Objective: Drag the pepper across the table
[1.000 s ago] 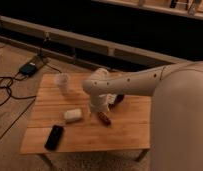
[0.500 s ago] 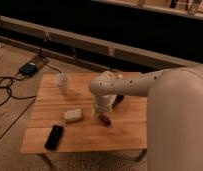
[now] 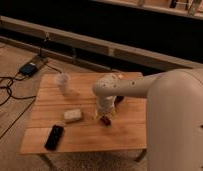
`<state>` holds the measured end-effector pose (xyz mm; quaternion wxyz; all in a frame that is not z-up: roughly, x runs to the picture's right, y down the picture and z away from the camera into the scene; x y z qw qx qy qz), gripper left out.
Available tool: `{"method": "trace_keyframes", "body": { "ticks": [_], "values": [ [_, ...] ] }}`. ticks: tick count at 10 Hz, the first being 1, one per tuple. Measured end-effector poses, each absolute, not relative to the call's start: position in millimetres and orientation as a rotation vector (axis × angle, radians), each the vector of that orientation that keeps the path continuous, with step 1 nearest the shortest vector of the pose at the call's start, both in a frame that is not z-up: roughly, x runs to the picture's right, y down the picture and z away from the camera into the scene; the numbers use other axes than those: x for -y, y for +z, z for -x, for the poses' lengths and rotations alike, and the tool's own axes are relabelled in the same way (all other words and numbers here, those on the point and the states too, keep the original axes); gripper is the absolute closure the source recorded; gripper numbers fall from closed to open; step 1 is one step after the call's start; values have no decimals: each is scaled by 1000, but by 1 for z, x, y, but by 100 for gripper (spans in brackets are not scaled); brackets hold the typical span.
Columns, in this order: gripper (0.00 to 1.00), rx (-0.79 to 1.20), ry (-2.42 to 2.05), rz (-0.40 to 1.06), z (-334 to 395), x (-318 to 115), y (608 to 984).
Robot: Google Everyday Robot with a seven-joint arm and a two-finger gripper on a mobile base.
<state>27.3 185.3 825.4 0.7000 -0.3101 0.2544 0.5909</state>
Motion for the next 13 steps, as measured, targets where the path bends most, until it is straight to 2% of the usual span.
{"method": "trace_keyframes", "body": {
  "ticks": [1,5,6,13],
  "values": [
    [42,-572,1307,696,-28,-189,829],
    [77,-591,1298,706,-33,-196,838],
    [80,-597,1300,708,-34,-198,839],
    [80,-674,1352,677,-65,-201,826]
  ]
}}
